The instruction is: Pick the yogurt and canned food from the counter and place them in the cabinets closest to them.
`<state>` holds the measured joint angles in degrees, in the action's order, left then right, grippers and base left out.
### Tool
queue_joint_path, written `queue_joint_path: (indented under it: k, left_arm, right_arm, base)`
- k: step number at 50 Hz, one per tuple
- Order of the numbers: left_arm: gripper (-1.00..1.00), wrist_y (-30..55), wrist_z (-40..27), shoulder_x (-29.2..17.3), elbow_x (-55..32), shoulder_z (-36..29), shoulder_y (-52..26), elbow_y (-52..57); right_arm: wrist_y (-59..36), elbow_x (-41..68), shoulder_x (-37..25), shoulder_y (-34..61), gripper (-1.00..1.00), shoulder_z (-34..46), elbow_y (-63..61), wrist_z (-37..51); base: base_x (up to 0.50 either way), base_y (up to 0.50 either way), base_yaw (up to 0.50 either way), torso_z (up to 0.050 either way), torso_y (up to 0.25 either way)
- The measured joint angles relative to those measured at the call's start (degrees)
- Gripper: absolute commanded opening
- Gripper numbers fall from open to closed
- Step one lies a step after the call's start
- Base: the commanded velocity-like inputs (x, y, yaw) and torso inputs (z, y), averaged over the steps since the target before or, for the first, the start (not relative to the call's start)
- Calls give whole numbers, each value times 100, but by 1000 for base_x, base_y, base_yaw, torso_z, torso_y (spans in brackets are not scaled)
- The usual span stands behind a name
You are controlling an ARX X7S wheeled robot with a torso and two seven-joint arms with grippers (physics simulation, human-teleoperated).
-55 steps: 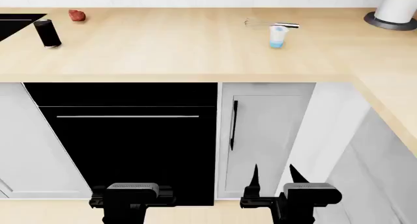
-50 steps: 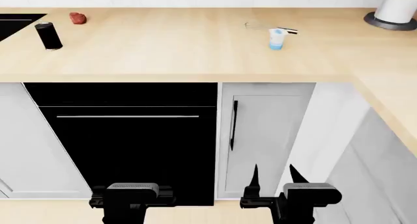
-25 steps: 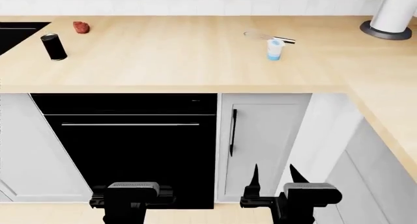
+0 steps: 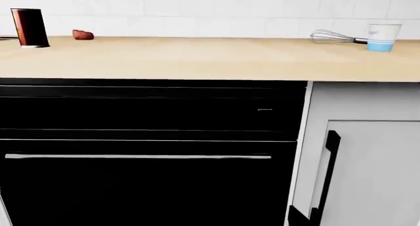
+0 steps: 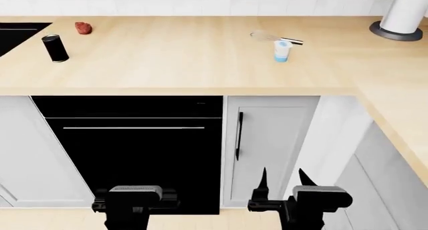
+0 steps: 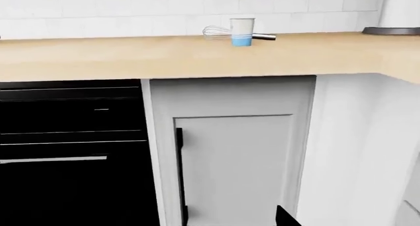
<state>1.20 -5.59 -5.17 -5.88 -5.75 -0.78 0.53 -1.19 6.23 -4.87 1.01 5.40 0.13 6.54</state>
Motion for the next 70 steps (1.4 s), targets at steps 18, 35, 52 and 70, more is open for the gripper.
queue_joint_path:
  k: [18, 35, 52, 70]
  left_arm:
    - [100, 2712, -636, -314, -822, 383, -898, 2542]
    - [100, 5462, -1265, -516, -1764, 987, -2238, 4646]
    - [100, 3893, -3590, -2866, -3830, 124, -1718, 5706]
    - [100, 1816, -5095, -4777, -3933, -1752, -1615, 5837]
  right_arm:
    - [-3465, 976, -389, 973, 100, -374, -2856, 724]
    - [-7024, 2102, -480, 2977, 100, -990, -5092, 1455]
    - [-6376, 5731, -2225, 3591, 100, -258, -5842, 4704]
    - [-1600, 5410, -5120, 6639, 100, 6726, -5985, 7483]
  base:
    - [0, 0, 0, 0, 0]
    - [0, 0, 0, 0, 0]
    - [0, 0, 0, 0, 0]
    - [0, 0, 0, 0, 0]
